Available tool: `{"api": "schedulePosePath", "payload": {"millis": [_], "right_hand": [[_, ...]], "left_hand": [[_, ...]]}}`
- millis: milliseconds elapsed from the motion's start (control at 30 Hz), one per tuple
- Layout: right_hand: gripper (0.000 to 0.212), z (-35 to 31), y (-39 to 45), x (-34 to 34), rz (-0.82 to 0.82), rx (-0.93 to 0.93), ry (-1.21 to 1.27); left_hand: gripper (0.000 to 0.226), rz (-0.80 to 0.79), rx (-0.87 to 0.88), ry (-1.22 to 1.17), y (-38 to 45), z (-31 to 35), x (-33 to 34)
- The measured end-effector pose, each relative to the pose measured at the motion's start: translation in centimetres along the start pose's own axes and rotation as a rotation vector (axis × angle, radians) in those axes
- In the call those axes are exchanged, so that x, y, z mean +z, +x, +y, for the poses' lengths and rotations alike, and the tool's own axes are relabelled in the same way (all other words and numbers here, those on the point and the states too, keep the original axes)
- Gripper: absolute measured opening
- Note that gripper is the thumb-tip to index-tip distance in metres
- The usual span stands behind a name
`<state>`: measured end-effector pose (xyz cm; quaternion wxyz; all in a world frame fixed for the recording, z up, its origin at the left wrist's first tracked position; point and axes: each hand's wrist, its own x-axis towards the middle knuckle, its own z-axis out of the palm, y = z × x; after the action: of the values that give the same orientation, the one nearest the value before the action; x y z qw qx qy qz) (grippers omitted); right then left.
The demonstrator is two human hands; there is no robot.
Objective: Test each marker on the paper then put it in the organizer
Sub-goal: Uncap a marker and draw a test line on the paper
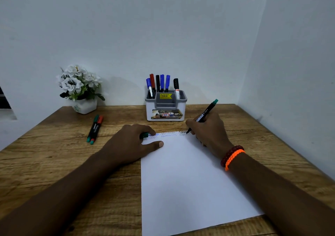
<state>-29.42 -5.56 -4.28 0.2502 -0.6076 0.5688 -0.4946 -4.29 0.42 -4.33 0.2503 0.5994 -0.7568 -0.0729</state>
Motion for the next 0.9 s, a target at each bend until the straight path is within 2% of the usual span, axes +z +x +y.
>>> {"api": "schedulePosePath", "payload": {"millis": [900], "right_hand": [[0.030,-0.26,-0.42,-0.63,-0.013,0.009,0.006]], "left_hand": [[0.062,-0.002,-0.007,0.013,0.11,0.00,0.02]]}}
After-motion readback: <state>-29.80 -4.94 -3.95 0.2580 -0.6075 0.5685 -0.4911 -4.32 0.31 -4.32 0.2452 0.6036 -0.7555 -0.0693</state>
